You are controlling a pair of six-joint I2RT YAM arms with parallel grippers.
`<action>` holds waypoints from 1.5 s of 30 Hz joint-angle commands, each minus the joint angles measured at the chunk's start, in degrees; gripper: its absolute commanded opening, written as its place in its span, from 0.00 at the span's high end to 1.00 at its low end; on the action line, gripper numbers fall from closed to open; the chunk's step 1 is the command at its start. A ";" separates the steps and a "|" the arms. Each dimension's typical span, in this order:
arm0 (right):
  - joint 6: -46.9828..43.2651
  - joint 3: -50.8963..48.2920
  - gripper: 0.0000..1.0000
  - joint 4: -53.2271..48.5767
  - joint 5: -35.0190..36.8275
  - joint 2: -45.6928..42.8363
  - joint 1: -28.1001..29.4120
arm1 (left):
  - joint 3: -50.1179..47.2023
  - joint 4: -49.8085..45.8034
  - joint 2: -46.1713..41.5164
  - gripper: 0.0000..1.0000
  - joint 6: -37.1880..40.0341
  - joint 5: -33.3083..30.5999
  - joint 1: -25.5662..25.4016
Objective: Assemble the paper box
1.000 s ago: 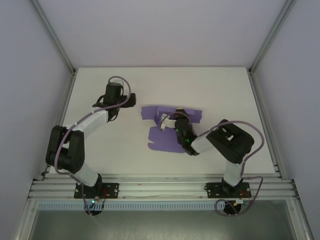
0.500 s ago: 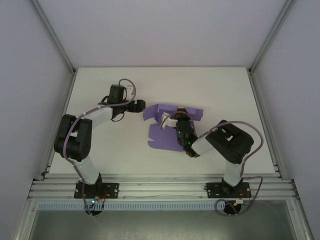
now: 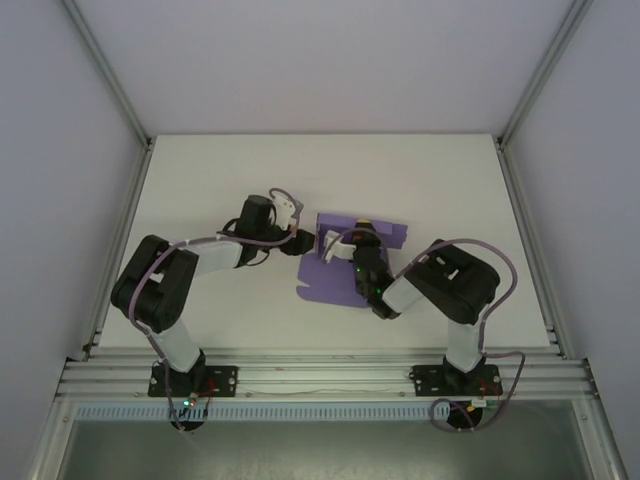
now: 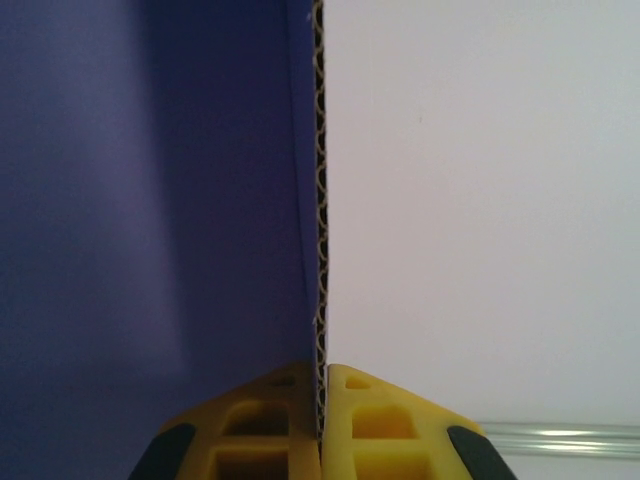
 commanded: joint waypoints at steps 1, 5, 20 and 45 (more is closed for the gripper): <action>-0.22 -0.68 1.00 5.91 1.42 1.71 1.39 | -2.16 9.82 1.18 0.30 0.07 0.06 -1.45; 1.08 -0.56 1.00 3.76 0.58 0.60 2.15 | -0.58 9.45 3.40 0.32 -0.02 -1.17 -2.05; 8.75 -1.47 1.00 -16.85 -1.35 -5.24 5.21 | 2.14 11.26 7.62 0.30 2.34 -3.50 -5.59; 24.99 2.37 1.00 -44.31 -5.91 -13.77 2.74 | 2.92 17.02 10.62 0.52 2.64 -2.89 -7.37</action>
